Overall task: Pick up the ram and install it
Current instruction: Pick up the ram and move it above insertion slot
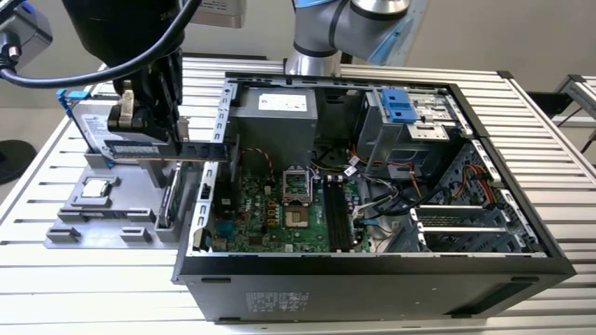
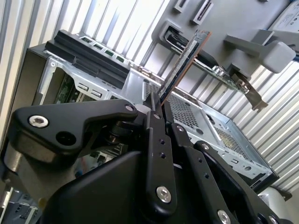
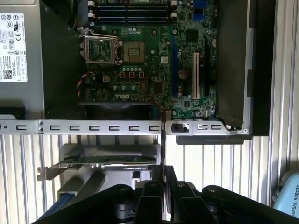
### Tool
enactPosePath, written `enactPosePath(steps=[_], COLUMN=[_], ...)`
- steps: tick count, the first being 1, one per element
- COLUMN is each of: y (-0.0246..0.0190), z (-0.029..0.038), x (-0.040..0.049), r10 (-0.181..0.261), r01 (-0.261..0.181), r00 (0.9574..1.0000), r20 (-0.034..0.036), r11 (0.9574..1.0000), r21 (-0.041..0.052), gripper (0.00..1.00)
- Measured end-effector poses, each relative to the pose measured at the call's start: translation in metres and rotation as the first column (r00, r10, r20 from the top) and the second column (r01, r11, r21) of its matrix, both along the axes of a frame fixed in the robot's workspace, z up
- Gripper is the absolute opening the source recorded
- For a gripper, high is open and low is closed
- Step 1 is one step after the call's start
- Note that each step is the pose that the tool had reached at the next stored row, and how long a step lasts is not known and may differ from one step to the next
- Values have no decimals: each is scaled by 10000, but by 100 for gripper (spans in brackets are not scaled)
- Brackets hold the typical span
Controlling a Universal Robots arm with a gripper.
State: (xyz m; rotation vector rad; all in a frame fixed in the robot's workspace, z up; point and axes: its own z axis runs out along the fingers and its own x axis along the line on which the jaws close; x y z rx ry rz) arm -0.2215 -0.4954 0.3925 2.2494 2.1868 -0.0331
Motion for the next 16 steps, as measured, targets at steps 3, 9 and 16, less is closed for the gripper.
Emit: enactPosePath(steps=[3, 9, 16], y=[0, 0, 0], z=[0, 0, 0], x=[30, 91, 162], r10=[1, 1, 0], r01=[-1, -1, 0], r00=[10000, 10000, 10000], r20=[0, -1, 0], r11=[10000, 10000, 10000], r21=[-4, -10, -17], gripper=[0, 0, 0])
